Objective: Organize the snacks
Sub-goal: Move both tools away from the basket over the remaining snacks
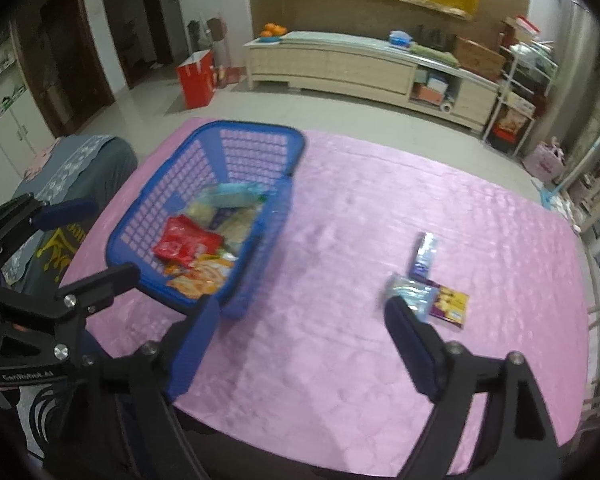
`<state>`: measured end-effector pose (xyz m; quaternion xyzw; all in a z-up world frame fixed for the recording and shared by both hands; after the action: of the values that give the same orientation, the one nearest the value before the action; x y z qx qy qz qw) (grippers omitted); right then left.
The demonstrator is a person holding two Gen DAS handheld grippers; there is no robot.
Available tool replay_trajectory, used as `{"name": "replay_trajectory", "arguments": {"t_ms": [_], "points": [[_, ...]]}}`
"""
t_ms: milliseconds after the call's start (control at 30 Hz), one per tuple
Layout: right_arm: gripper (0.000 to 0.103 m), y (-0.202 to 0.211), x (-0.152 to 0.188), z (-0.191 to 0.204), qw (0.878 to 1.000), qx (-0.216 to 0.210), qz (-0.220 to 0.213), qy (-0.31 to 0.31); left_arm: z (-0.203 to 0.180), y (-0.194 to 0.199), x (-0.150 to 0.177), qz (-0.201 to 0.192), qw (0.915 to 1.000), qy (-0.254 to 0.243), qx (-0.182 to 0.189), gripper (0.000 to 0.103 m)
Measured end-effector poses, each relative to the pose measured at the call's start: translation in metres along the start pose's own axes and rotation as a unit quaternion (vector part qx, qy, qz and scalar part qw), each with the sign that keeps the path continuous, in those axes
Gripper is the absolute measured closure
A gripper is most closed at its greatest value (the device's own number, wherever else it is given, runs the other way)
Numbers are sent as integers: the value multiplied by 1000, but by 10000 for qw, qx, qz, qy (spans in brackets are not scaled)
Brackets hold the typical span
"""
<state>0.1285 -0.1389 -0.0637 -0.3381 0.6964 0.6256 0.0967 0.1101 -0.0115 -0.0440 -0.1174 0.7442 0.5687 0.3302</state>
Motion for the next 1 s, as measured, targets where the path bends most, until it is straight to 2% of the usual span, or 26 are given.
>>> {"name": "replay_trajectory", "arguments": {"t_ms": [300, 600, 767, 1000], "points": [[12, -5, 17, -54, 9986, 462, 103, -244, -40, -36, -16, 167, 9994, -188, 221, 27], [12, -25, 33, -106, 9961, 587, 366, -555, -80, -84, -34, 482, 9978, -308, 348, 27], [12, -37, 46, -134, 9935, 792, 473, -665, -93, -112, -39, 704, 9963, -251, 415, 27], [12, -62, 59, -170, 9894, 785, 645, -1037, -103, -156, -45, 1014, 9932, -12, 573, 27]]}}
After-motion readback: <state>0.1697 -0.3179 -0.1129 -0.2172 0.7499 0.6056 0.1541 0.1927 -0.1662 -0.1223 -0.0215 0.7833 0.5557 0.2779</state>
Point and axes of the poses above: each gripper's, at about its wrist camera, not at the fingertips, and y roughly against the way its jaws point, z to its left, x to its underside, the point moved 1 cm from there along -y, roughly the way its jaws point, and after that the axes turned 14 degrees about x, right-handed, at the moved point
